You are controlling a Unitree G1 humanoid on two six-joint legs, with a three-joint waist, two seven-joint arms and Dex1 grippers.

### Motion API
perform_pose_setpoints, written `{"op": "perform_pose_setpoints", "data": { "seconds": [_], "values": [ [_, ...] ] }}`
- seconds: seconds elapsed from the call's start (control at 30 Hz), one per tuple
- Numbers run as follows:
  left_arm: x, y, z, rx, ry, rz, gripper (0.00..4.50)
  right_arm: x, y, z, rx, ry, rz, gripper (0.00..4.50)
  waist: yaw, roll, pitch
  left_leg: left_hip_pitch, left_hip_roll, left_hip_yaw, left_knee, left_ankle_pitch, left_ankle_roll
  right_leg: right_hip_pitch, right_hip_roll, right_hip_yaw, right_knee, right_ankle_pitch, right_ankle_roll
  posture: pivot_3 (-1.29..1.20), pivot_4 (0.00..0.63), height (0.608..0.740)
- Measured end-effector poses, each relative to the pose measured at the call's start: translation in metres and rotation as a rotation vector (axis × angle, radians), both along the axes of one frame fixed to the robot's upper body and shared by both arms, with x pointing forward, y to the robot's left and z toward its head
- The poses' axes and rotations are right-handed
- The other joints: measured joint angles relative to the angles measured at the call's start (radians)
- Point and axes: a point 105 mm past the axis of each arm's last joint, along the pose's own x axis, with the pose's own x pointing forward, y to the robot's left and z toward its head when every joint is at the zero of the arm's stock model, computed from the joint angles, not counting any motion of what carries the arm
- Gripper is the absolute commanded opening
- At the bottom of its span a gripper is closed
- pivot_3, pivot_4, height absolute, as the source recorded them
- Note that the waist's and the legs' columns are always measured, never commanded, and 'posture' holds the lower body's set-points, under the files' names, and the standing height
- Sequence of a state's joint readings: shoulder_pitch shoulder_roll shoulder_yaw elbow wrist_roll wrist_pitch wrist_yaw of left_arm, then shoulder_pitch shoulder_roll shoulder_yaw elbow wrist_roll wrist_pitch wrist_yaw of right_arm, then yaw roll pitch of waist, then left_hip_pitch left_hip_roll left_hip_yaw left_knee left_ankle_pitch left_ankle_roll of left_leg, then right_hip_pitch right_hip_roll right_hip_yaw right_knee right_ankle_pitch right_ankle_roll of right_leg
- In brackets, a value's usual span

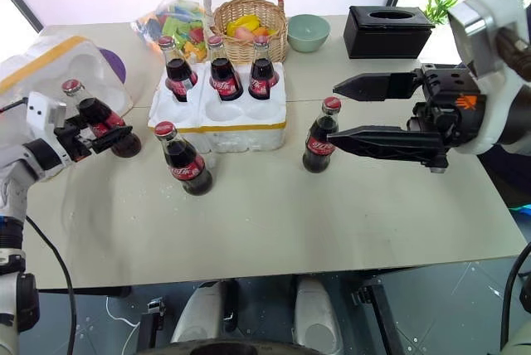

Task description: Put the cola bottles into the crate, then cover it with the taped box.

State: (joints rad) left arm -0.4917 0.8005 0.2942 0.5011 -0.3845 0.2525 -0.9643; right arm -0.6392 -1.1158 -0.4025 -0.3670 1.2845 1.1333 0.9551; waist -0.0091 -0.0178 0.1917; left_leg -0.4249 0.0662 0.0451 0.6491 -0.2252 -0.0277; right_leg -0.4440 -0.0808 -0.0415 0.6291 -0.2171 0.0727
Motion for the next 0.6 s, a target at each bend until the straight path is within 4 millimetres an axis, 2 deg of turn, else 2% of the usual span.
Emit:
{"op": "perform_pose_setpoints", "data": {
  "seconds": [0.2,0.3,0.43,0.53,0.6],
  "values": [
    [-0.024,0.007,0.007,0.031,0.087,-0.066,3.22,0.007,-0.002,-0.007,0.007,0.019,-0.052,4.5,-0.003,-0.001,0.0,0.0,0.0,0.0,-0.001,0.0,0.0,-0.001,0.0,0.0,0.0,0.0,0.0,0.0,0.15,0.74],
    [-0.034,0.002,0.021,-0.026,0.119,-0.127,3.22,0.01,-0.003,-0.01,0.021,0.023,-0.072,4.5,0.0,-0.004,0.002,-0.001,0.0,0.0,0.0,0.0,0.0,-0.001,0.0,0.0,0.0,-0.002,-0.003,0.0,0.15,0.74],
    [-0.05,-0.024,0.067,-0.125,0.097,-0.299,3.22,0.011,-0.004,-0.018,0.017,0.035,-0.097,4.5,0.009,-0.006,0.003,-0.002,0.0,0.0,0.001,0.0,0.0,-0.001,-0.001,0.0,-0.001,-0.002,-0.003,0.0,0.15,0.74],
    [-0.049,-0.048,0.111,-0.195,-0.002,-0.409,3.22,0.011,-0.004,-0.022,0.014,0.038,-0.113,4.5,0.023,-0.006,0.003,-0.001,0.0,-0.001,0.002,0.0,0.0,0.0,0.0,0.0,0.0,-0.002,-0.003,0.0,0.15,0.74],
    [-0.041,-0.062,0.136,-0.234,-0.086,-0.449,3.22,0.012,-0.006,-0.022,0.02,0.029,-0.13,4.5,0.027,-0.006,0.003,-0.001,-0.001,-0.001,0.002,0.0,0.0,0.001,0.0,0.0,0.0,-0.001,-0.001,0.0,0.15,0.74]
  ]
}}
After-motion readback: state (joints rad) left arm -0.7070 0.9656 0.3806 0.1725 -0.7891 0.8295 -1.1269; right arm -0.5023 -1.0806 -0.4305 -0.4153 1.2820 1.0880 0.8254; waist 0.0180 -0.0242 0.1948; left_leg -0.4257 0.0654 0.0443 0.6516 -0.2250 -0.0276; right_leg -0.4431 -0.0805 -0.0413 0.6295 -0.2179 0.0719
